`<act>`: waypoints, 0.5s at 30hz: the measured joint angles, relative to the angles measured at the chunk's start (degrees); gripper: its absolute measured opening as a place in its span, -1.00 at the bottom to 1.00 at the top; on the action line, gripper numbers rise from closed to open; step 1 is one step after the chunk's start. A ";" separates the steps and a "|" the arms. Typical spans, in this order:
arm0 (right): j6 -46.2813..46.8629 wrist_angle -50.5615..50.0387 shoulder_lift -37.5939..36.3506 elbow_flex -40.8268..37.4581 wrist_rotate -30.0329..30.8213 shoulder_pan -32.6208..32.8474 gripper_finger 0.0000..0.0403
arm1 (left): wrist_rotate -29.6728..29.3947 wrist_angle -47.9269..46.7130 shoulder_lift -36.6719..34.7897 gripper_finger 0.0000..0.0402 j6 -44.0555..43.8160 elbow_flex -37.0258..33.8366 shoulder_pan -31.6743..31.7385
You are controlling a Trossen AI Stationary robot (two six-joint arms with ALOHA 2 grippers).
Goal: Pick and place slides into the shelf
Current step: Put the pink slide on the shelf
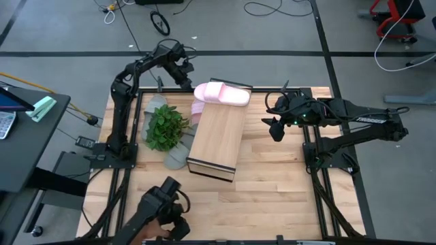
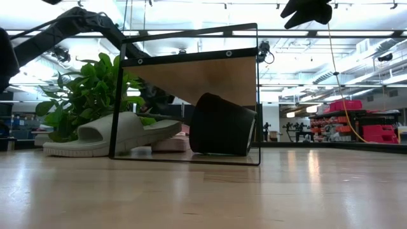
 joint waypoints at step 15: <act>1.41 0.01 0.00 0.00 0.00 0.00 0.08 | 2.80 0.66 1.66 -0.02 1.23 -6.86 -0.53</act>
